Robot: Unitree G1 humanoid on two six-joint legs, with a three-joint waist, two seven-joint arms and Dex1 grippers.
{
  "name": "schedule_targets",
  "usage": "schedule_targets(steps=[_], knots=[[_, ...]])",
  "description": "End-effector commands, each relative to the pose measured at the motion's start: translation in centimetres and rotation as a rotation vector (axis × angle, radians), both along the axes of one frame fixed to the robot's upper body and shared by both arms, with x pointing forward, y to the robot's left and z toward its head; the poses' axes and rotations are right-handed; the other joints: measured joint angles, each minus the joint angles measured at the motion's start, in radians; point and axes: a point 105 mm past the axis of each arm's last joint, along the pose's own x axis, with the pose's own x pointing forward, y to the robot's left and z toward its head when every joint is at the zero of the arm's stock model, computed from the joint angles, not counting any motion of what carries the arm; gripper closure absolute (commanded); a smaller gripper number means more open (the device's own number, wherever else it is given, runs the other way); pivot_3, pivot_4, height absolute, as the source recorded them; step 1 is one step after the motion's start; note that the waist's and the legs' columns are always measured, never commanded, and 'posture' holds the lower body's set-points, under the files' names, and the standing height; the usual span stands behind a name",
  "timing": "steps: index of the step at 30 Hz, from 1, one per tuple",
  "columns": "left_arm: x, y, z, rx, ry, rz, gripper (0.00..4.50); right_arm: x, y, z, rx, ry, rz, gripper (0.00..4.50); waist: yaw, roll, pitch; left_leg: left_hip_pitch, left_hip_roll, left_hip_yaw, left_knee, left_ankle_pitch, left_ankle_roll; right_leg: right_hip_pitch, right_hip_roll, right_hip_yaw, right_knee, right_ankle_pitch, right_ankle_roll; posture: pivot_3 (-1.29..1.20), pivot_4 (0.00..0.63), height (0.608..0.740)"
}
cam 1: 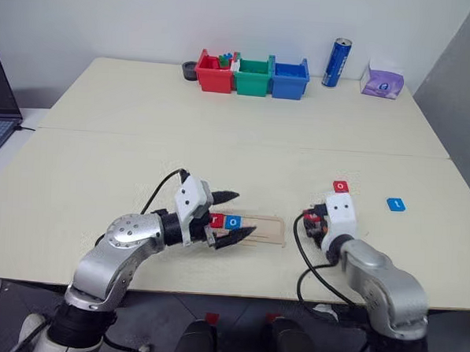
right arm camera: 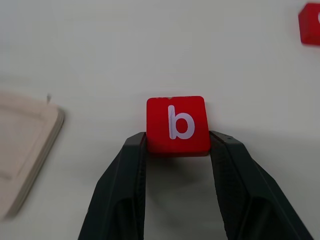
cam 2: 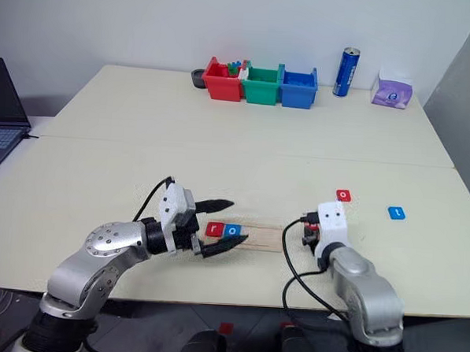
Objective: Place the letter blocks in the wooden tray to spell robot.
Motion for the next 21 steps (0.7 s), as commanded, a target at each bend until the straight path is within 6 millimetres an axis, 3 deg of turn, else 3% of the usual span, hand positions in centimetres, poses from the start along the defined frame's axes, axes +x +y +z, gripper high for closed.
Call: schedule_targets(steps=[1, 8, 16, 19, 21], knots=[[-1.1, -0.4, 0.8, 0.002, -0.009, -0.094, 0.0, -2.5, 0.2, -0.2, 0.016, 0.082, 0.027, 3.04, 0.0, 0.0, 0.0, 0.0, 0.0, 0.0, 0.0, 0.0, 0.0, 0.0, 0.0, 0.0, 0.0, 0.0, 0.0, 0.0, 0.15, 0.74], [-0.8, -0.7, 0.4, 0.01, -0.008, -0.138, 0.0, -3.0, 0.6, -0.1, 0.018, 0.118, 0.033, 3.04, -0.002, 0.0, 0.0, 0.002, -0.001, 0.001, 0.001, 0.0, 0.0, 0.001, 0.0, 0.0, 0.0, 0.0, 0.0, 0.0, 0.15, 0.74], [-0.6, -0.9, 0.3, 0.007, -0.013, -0.148, 0.0, -2.5, 0.9, 1.0, 0.078, 0.077, 0.091, 0.21, -0.002, 0.0, 0.0, 0.002, 0.0, 0.001, 0.0, 0.0, 0.0, 0.001, 0.001, 0.001, 0.0, 0.0, 0.0, 0.0, 0.15, 0.74], [-0.6, -0.8, 0.4, 0.006, -0.016, -0.146, 0.0, -1.7, -0.1, 2.8, 0.048, 0.002, 0.117, 0.04, -0.002, 0.0, 0.001, 0.002, -0.001, 0.001, 0.001, 0.0, 0.0, 0.001, 0.001, 0.0, 0.0, 0.0, 0.0, 0.0, 0.15, 0.74], [-0.5, -0.7, 0.5, 0.003, -0.018, -0.146, 0.0, -0.4, -0.6, 5.1, 0.037, -0.089, 0.177, 0.04, -0.002, 0.0, 0.001, 0.002, -0.001, 0.002, 0.001, 0.0, 0.0, 0.001, 0.001, 0.0, 0.0, 0.0, 0.0, 0.0, 0.15, 0.74]])
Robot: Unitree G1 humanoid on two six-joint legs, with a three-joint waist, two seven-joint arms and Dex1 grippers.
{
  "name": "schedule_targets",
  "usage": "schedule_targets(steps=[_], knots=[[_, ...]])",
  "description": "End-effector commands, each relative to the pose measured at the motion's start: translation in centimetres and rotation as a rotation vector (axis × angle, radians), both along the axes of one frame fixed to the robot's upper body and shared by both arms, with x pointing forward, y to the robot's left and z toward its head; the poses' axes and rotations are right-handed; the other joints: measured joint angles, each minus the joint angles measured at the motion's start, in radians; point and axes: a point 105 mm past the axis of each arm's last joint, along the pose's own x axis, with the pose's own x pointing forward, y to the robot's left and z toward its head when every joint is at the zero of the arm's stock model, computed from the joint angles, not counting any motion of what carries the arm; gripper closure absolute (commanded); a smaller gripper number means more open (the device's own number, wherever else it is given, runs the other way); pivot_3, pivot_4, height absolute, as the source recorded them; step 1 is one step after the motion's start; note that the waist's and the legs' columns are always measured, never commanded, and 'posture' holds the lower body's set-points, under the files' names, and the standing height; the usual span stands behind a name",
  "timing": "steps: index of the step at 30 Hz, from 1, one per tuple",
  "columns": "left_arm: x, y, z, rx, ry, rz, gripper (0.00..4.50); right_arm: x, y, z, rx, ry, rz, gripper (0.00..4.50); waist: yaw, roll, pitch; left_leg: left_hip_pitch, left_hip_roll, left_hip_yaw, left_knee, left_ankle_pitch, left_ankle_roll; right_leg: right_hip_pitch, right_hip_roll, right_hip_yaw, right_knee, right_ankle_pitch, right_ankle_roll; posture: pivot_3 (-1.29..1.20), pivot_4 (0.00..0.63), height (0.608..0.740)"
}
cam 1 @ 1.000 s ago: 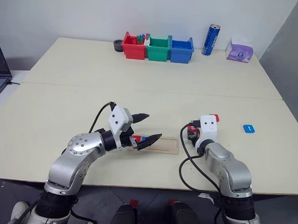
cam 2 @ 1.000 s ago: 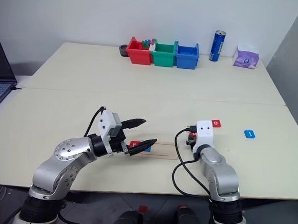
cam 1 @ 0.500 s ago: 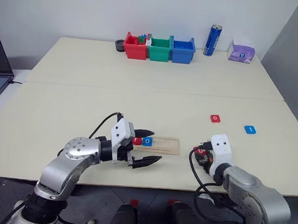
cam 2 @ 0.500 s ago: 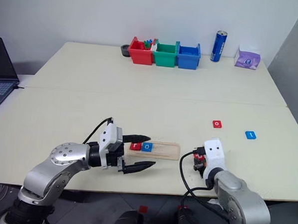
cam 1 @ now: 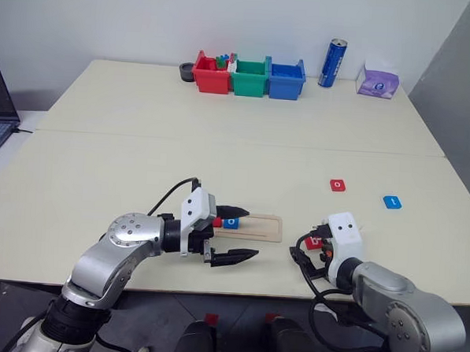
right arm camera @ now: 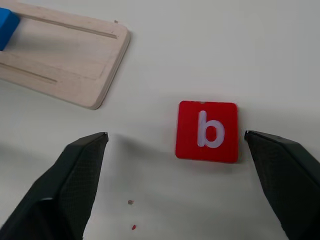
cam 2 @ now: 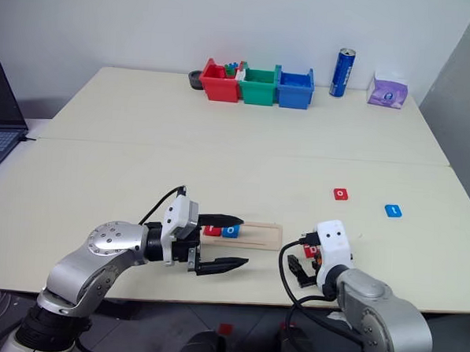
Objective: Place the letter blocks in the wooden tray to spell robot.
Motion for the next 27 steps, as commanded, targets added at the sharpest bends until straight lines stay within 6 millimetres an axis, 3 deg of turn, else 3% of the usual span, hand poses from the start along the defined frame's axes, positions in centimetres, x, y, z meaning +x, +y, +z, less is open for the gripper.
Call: schedule_targets(steps=[1, 3, 4, 6, 13, 21, 27], knots=[[0.3, -0.1, 0.8, -0.007, -0.055, -0.012, 0.0, 2.0, -0.1, 5.2, -0.024, -0.245, 0.193, 0.04, -0.001, 0.0, 0.0, 0.0, 0.0, 0.0, 0.0, 0.0, 0.0, 0.0, 0.0, 0.0, 0.0, 0.0, 0.0, 0.0, 0.15, 0.74], [0.5, -0.1, 0.7, 0.004, -0.07, -0.013, 0.0, 2.3, 0.2, 7.0, -0.109, -0.345, 0.438, 0.04, 0.0, 0.003, 0.004, 0.0, -0.001, 0.001, 0.0, 0.0, 0.0, 0.0, 0.0, 0.0, -0.001, 0.0, 0.001, 0.0, 0.15, 0.74], [0.5, -0.2, 0.7, 0.001, -0.068, -0.017, 0.0, 2.4, -0.3, 7.0, -0.145, -0.355, 0.548, 0.04, 0.0, 0.003, 0.004, 0.0, -0.001, 0.002, 0.0, 0.0, 0.0, 0.0, -0.001, -0.001, -0.002, 0.0, 0.001, 0.0, 0.15, 0.74], [0.5, -0.5, 0.6, -0.002, -0.067, -0.036, 0.0, 2.7, -1.5, 6.3, -0.21, -0.359, 0.686, 0.04, 0.001, 0.002, 0.004, 0.0, 0.0, 0.001, -0.001, 0.0, 0.001, 0.002, 0.001, -0.002, -0.005, 0.0, 0.0, 0.0, 0.15, 0.74], [0.0, -0.7, 0.1, 0.059, -0.109, -0.14, 0.0, 2.8, -2.7, 3.4, -0.216, -0.281, 0.986, 0.04, 0.0, 0.002, 0.005, 0.0, 0.0, 0.002, -0.001, -0.002, 0.003, 0.003, 0.001, 0.0, -0.005, 0.001, -0.003, 0.0, 0.15, 0.74], [0.9, -0.9, 0.2, 0.091, -0.158, -0.198, 0.0, 3.6, -2.0, 1.2, -0.181, -0.224, 1.078, 0.04, 0.002, 0.002, 0.005, 0.001, 0.0, 0.002, 0.001, -0.002, 0.003, 0.003, 0.0, -0.001, -0.001, 0.002, -0.004, 0.0, 0.15, 0.74], [1.0, -1.1, 0.4, 0.087, -0.163, -0.205, 0.0, 3.1, -2.5, -0.5, -0.197, -0.173, 1.103, 0.04, 0.003, 0.002, 0.005, 0.001, 0.0, 0.002, 0.001, -0.002, 0.003, 0.002, 0.0, -0.001, -0.001, 0.002, -0.005, 0.0, 0.15, 0.74]])
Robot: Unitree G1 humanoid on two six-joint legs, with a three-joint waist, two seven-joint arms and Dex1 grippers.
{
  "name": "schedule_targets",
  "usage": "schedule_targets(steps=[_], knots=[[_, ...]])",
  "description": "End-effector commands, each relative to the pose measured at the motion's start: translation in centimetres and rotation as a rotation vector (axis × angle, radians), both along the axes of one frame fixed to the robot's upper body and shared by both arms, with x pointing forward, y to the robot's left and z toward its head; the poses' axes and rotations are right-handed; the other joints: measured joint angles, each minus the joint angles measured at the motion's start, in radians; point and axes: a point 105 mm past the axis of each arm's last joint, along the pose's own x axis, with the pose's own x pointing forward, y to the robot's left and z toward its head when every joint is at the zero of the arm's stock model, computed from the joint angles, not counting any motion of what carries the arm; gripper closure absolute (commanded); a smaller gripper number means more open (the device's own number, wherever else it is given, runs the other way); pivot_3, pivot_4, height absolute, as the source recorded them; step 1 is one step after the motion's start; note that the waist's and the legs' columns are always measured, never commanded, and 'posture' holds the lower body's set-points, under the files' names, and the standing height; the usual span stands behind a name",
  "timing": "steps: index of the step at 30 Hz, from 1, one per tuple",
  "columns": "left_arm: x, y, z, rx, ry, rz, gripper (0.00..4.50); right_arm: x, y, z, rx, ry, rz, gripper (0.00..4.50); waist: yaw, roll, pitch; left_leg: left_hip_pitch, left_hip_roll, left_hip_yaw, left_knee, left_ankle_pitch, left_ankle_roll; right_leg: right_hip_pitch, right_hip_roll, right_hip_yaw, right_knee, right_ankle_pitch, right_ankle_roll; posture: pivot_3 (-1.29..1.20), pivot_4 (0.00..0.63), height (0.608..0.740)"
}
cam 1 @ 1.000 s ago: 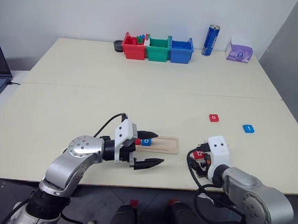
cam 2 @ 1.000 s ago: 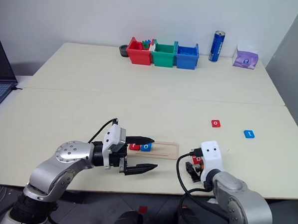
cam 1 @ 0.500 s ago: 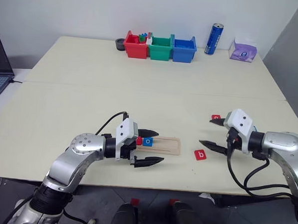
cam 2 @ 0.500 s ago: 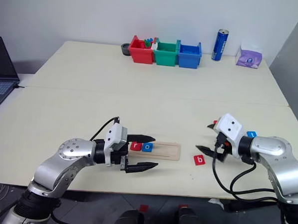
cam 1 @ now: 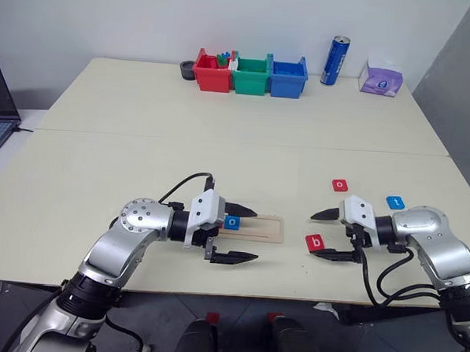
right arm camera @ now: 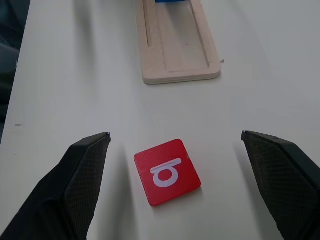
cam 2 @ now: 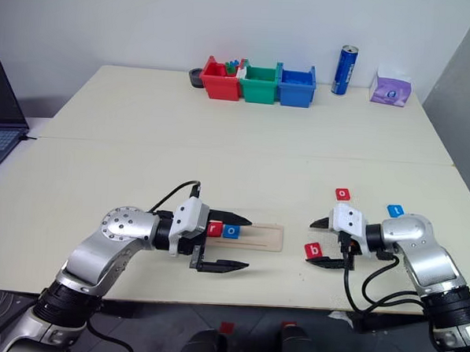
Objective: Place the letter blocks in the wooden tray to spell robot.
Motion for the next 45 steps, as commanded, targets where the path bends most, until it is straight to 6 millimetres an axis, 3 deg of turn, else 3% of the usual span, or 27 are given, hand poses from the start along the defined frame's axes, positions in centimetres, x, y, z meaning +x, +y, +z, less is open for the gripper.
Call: schedule_targets(steps=[1, 13, 17, 23, 29, 34, 41, 45], knots=[[-0.1, -0.5, 0.7, -0.011, -0.034, -0.029, 0.0, -0.3, -0.5, -0.4, -0.034, -0.014, 0.028, 0.04, 0.0, 0.0, 0.0, 0.0, 0.0, 0.0, 0.0, 0.0, 0.0, 0.0, 0.0, 0.0, 0.0, 0.0, 0.0, 0.0, 0.15, 0.74], [0.1, -0.7, 0.8, -0.011, -0.036, -0.032, 0.0, 0.0, -0.1, -1.6, -0.054, -0.017, 0.039, 0.04, 0.0, 0.0, 0.0, 0.001, 0.0, 0.0, 0.0, 0.0, 0.0, 0.0, 0.0, 0.0, 0.001, 0.0, 0.0, 0.0, 0.15, 0.74], [0.2, -0.7, 0.8, -0.009, -0.037, -0.032, 0.0, 0.1, 0.1, -1.6, -0.049, -0.013, 0.037, 0.92, 0.0, 0.0, 0.0, 0.001, 0.0, 0.0, 0.001, 0.0, 0.0, 0.0, 0.0, 0.0, 0.002, 0.0, 0.0, 0.0, 0.15, 0.74], [0.1, -0.5, 0.8, -0.009, -0.037, -0.031, 0.0, 0.3, -0.3, -1.1, -0.044, -0.012, 0.026, 3.06, 0.0, 0.0, 0.0, 0.001, 0.0, 0.0, 0.001, 0.0, 0.0, 0.0, 0.0, 0.0, 0.002, 0.0, 0.0, 0.0, 0.15, 0.74], [0.5, 0.7, 0.9, -0.002, -0.045, -0.005, 0.0, 0.8, 1.5, 1.2, 0.053, -0.029, -0.003, 3.04, -0.001, 0.0, 0.0, 0.001, 0.0, 0.0, 0.001, 0.0, 0.0, 0.0, 0.0, 0.0, 0.002, 0.0, 0.0, 0.0, 0.15, 0.74], [1.5, 4.0, 1.0, 0.031, -0.054, 0.055, 0.0, 1.4, 5.9, 4.2, 0.201, -0.041, -0.042, 3.04, -0.008, 0.002, 0.001, 0.002, 0.002, -0.002, 0.001, 0.0, 0.0, 0.0, 0.002, 0.0, 0.003, 0.0, -0.001, 0.0, 0.15, 0.74], [2.6, 7.6, 1.3, 0.083, -0.061, 0.125, 0.0, 1.8, 10.1, 3.7, 0.199, -0.056, -0.038, 3.04, 0.004, 0.002, 0.001, 0.0, 0.0, -0.001, 0.001, 0.0, 0.0, 0.0, 0.0, -0.002, 0.002, 0.0, -0.001, 0.0, 0.15, 0.74], [3.0, 7.9, 1.7, 0.076, -0.067, 0.137, 0.0, 2.2, 11.4, 3.1, 0.173, -0.07, -0.026, 3.04, 0.003, 0.002, 0.001, -0.001, 0.0, -0.001, 0.001, 0.0, 0.0, -0.001, -0.001, -0.002, 0.002, 0.001, -0.001, 0.0, 0.15, 0.74]])
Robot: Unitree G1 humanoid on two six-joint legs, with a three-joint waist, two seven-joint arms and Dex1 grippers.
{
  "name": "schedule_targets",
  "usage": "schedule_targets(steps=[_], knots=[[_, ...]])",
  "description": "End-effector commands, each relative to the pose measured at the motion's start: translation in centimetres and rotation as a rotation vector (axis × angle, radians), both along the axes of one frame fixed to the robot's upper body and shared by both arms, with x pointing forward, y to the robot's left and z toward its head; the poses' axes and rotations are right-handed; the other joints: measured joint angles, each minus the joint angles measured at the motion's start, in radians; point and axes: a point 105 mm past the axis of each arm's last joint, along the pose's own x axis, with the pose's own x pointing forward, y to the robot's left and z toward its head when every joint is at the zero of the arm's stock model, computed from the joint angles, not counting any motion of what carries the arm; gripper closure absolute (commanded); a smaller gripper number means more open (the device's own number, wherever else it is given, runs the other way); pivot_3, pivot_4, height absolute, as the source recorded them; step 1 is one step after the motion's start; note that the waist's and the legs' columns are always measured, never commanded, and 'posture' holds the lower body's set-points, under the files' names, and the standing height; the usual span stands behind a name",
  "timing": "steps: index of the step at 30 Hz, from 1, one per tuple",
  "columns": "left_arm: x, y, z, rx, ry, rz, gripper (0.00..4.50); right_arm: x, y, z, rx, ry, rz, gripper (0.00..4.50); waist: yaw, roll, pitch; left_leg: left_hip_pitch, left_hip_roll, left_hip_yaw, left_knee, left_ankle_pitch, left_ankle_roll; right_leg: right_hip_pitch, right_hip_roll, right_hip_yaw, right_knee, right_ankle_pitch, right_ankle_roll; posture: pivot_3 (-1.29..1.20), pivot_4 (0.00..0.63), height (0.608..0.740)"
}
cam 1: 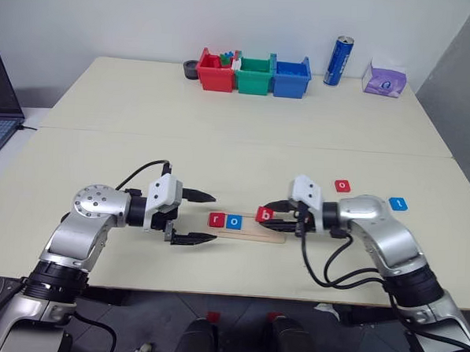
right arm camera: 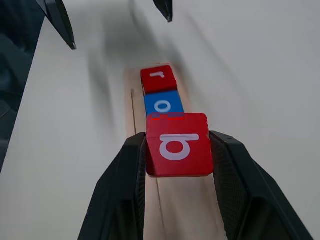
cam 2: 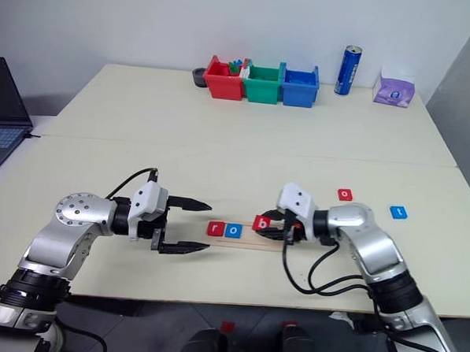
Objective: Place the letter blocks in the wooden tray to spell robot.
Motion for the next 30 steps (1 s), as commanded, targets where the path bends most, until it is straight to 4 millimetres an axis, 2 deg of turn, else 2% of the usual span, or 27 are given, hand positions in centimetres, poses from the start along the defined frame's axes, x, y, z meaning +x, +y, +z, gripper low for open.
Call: schedule_targets(steps=[1, 12, 21, 30], knots=[[0.3, 0.3, 1.6, -0.014, -0.058, -0.001, 0.0, 0.5, 0.5, 0.5, -0.022, -0.054, 0.005, 3.04, 0.0, 0.0, 0.0, 0.0, 0.0, 0.0, 0.0, 0.0, 0.0, 0.0, 0.0, 0.0, 0.0, 0.0, 0.0, 0.0, 0.15, 0.74], [-0.3, 0.1, 1.4, -0.003, -0.054, -0.012, 0.0, 0.8, 1.9, -0.7, -0.074, -0.064, 0.05, 3.04, -0.005, 0.0, 0.0, 0.0, 0.001, 0.0, 0.0, 0.0, 0.0, -0.001, 0.001, 0.0, 0.001, 0.0, 0.0, 0.0, 0.15, 0.74], [-0.7, 0.1, 1.6, 0.003, -0.058, -0.016, 0.0, 1.0, 2.9, -0.7, -0.072, -0.058, 0.082, 3.04, -0.005, 0.0, 0.0, 0.0, 0.001, 0.0, 0.0, 0.0, 0.0, -0.001, 0.001, 0.0, 0.001, 0.0, 0.0, 0.0, 0.15, 0.74], [-0.8, 0.3, 1.7, 0.013, -0.059, -0.007, 0.0, 1.1, 2.9, -1.0, -0.085, -0.051, 0.092, 3.04, -0.005, 0.0, 0.0, 0.0, 0.001, 0.0, 0.0, 0.0, 0.0, -0.001, 0.001, 0.0, 0.001, 0.0, 0.0, 0.0, 0.15, 0.74]])
